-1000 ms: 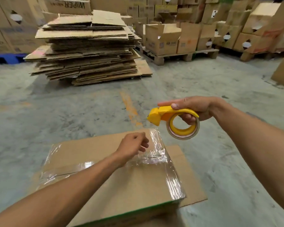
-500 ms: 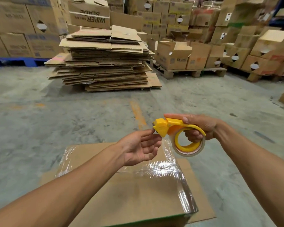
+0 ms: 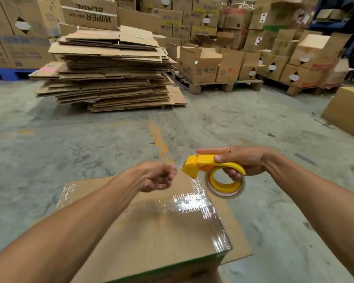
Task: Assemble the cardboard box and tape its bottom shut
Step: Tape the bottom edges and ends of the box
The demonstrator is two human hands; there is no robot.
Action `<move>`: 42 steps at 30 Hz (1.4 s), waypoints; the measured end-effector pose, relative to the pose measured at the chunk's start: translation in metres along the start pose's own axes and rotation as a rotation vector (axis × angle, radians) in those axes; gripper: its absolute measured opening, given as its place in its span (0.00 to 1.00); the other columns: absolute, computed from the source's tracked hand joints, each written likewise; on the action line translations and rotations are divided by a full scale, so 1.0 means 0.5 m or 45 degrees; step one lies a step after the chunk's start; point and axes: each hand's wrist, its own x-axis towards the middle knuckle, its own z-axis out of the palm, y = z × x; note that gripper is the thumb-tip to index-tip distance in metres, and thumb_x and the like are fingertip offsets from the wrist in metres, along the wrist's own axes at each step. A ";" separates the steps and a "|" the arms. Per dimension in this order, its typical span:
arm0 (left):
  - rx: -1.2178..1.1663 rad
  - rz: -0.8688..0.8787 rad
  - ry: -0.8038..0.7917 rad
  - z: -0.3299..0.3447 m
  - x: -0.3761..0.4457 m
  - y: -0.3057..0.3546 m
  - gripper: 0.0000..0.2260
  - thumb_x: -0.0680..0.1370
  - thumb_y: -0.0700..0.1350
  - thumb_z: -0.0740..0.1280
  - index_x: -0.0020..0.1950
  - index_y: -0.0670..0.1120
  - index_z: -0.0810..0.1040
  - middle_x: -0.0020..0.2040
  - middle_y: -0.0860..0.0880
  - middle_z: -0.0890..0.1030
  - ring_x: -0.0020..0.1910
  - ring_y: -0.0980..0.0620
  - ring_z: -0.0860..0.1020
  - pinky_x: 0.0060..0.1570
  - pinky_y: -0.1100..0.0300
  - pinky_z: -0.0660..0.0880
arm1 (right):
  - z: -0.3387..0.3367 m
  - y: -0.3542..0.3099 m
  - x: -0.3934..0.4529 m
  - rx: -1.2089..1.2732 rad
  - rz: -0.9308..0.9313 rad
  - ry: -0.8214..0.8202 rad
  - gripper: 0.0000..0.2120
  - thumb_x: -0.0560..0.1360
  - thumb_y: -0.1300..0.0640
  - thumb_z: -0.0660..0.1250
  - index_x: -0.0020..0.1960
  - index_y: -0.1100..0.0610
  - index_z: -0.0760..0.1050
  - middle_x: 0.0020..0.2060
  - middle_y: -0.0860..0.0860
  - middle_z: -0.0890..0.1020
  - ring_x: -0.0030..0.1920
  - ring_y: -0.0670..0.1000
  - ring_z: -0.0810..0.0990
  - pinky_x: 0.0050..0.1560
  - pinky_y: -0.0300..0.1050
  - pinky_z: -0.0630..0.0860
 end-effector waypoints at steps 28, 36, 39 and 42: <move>1.328 0.766 0.171 0.066 0.423 0.045 0.03 0.78 0.44 0.67 0.45 0.47 0.80 0.38 0.49 0.76 0.42 0.47 0.73 0.32 0.62 0.66 | 0.197 0.195 0.042 0.322 0.048 1.030 0.29 0.67 0.50 0.79 0.66 0.40 0.75 0.59 0.53 0.76 0.46 0.63 0.81 0.34 0.61 0.83; 1.334 0.741 0.118 0.055 0.445 0.024 0.05 0.78 0.45 0.67 0.49 0.45 0.81 0.45 0.45 0.77 0.45 0.47 0.73 0.42 0.60 0.65 | 0.199 0.200 0.052 0.228 0.104 1.039 0.30 0.67 0.47 0.78 0.67 0.39 0.74 0.60 0.50 0.76 0.49 0.58 0.82 0.36 0.53 0.84; 1.368 0.651 0.098 0.051 0.454 0.020 0.07 0.79 0.48 0.66 0.52 0.47 0.80 0.55 0.42 0.80 0.49 0.46 0.75 0.47 0.59 0.68 | 0.199 0.201 0.055 0.167 0.102 1.061 0.30 0.67 0.45 0.78 0.67 0.39 0.74 0.61 0.47 0.75 0.53 0.55 0.81 0.40 0.52 0.84; 1.462 0.548 0.075 0.048 0.457 0.028 0.25 0.79 0.53 0.65 0.76 0.55 0.64 0.74 0.43 0.69 0.70 0.43 0.70 0.66 0.55 0.67 | 0.200 0.198 0.054 0.173 0.090 1.049 0.30 0.68 0.46 0.77 0.68 0.40 0.74 0.62 0.46 0.75 0.52 0.53 0.81 0.37 0.49 0.84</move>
